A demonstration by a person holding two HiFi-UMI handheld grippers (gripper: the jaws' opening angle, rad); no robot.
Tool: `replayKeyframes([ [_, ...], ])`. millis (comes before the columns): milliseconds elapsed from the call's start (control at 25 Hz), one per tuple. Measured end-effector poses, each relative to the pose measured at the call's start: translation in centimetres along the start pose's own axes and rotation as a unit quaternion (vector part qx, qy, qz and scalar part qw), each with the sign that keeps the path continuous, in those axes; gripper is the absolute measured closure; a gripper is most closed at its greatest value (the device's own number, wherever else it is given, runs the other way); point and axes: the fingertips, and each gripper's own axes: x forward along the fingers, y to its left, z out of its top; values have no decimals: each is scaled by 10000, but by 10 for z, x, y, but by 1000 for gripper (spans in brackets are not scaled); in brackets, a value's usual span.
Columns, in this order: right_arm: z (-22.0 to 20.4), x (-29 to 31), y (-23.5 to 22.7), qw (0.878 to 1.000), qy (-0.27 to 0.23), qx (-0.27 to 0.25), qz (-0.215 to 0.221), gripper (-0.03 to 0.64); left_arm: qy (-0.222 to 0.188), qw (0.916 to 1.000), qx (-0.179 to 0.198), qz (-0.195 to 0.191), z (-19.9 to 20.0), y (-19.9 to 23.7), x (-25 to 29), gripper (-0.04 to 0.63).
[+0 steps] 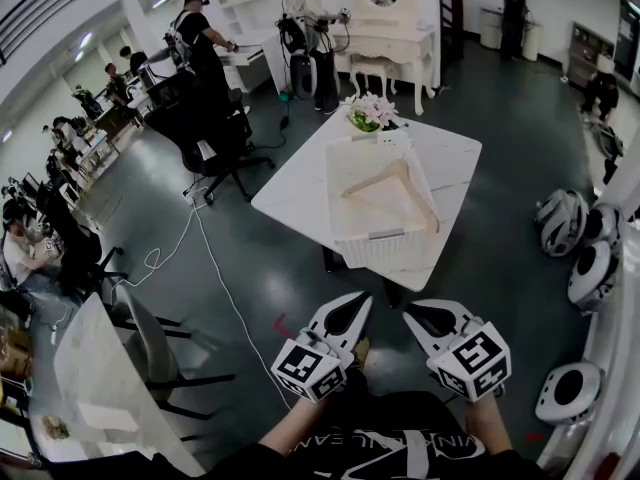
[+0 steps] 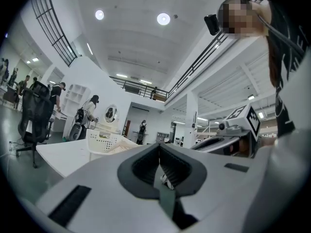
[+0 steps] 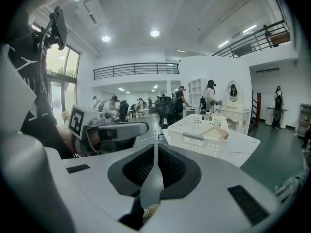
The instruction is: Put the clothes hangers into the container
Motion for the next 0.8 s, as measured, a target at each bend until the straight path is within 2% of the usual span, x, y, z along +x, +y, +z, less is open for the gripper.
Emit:
replayKeyframes([
  [160, -3, -3, 4, 10000, -36, 10, -10, 569, 22, 9998, -167, 43, -6, -2, -4, 586],
  [440, -7, -5, 11, 9998, -57, 137, 131, 569, 104, 9997, -210, 95, -8, -8, -10, 586],
  [800, -5, 8, 25, 9995, -59, 134, 297, 569, 246, 9982, -334, 429, -13, 3, -27, 586],
])
